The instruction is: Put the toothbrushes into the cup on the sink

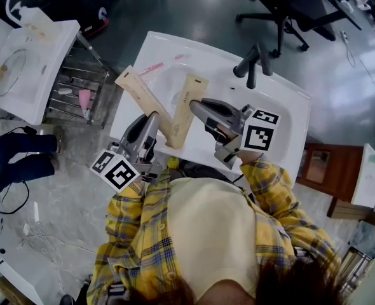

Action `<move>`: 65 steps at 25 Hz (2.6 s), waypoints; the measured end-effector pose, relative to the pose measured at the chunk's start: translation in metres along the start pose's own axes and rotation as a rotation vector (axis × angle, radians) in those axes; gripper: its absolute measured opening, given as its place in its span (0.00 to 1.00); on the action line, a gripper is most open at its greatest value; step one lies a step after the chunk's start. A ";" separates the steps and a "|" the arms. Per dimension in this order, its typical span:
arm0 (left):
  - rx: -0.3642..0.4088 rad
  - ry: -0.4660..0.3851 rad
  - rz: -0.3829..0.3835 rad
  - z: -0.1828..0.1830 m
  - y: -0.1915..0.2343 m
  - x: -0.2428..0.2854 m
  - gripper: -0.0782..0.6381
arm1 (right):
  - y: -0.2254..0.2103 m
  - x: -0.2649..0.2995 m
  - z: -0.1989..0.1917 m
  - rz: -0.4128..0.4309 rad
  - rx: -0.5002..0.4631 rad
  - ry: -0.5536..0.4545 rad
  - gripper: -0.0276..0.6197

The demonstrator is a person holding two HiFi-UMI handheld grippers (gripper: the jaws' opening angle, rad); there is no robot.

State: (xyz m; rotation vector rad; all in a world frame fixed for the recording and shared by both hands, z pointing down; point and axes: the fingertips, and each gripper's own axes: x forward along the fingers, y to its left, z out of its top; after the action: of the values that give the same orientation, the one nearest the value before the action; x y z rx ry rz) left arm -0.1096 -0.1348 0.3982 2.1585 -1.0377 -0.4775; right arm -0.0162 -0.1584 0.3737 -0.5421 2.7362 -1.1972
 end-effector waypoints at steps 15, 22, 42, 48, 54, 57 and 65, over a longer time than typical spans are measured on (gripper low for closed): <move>0.147 -0.054 0.194 0.008 0.020 -0.025 0.14 | -0.043 -0.007 0.030 -0.146 -0.171 -0.078 0.07; 0.138 -0.031 0.186 0.000 0.014 -0.025 0.14 | -0.063 -0.005 0.035 -0.247 -0.278 -0.151 0.07; 0.125 0.013 0.169 -0.016 0.012 -0.022 0.14 | -0.119 0.008 -0.020 -0.405 -0.369 -0.100 0.07; 0.114 0.031 0.158 -0.020 0.011 -0.019 0.14 | -0.131 0.003 -0.041 -0.436 -0.375 0.015 0.07; 0.107 0.057 0.139 -0.026 0.010 -0.013 0.14 | -0.137 -0.003 -0.046 -0.451 -0.351 0.058 0.07; 0.102 0.068 0.125 -0.029 0.009 -0.009 0.15 | -0.139 -0.009 -0.048 -0.466 -0.332 0.072 0.07; 0.088 0.098 0.085 -0.034 0.003 0.000 0.15 | -0.136 -0.034 -0.047 -0.476 -0.276 0.069 0.23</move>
State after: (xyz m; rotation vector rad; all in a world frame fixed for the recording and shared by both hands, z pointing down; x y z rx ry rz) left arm -0.0915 -0.1215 0.4242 2.1817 -1.1089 -0.2885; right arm 0.0421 -0.1988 0.5033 -1.2629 2.9460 -0.9201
